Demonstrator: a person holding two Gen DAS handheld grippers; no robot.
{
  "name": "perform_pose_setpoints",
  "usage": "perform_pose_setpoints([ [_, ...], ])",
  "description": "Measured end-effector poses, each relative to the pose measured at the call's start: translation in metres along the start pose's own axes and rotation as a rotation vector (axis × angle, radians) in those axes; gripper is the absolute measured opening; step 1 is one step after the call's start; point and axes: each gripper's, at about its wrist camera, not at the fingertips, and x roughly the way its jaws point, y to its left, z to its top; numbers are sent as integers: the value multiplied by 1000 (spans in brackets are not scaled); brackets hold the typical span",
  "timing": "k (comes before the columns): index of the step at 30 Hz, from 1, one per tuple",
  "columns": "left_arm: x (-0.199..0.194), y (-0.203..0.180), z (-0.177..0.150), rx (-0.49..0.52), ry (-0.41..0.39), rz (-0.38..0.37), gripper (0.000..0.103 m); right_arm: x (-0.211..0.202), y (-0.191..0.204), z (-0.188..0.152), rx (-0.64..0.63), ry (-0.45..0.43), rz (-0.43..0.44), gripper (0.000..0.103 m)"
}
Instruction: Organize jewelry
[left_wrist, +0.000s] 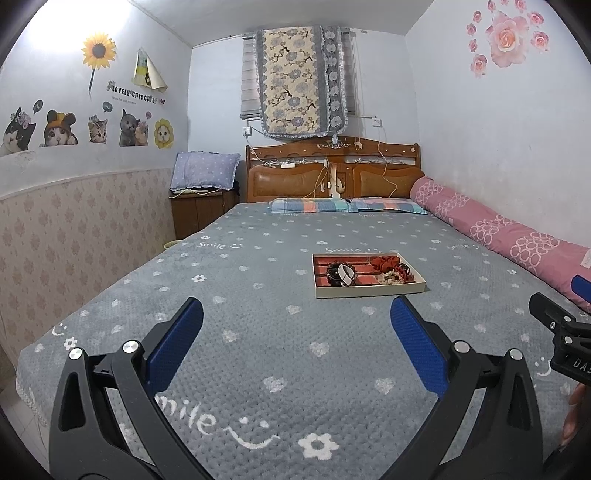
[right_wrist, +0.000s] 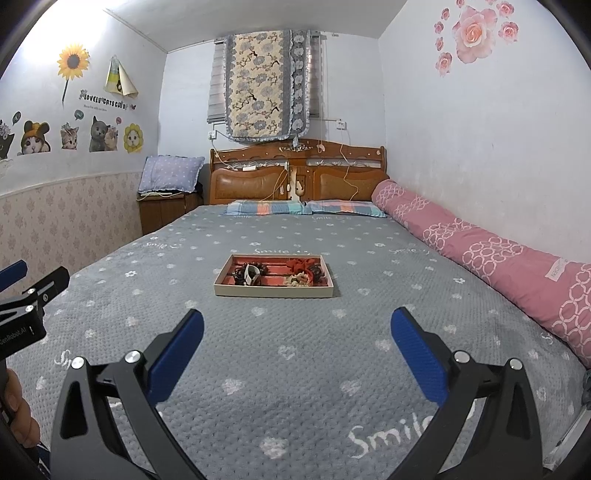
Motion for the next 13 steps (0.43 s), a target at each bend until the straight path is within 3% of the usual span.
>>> perform_pose_setpoints([
  [13,-3,-7,-3,31,-20,18,98,2,1,-1,3,-5,1,99],
])
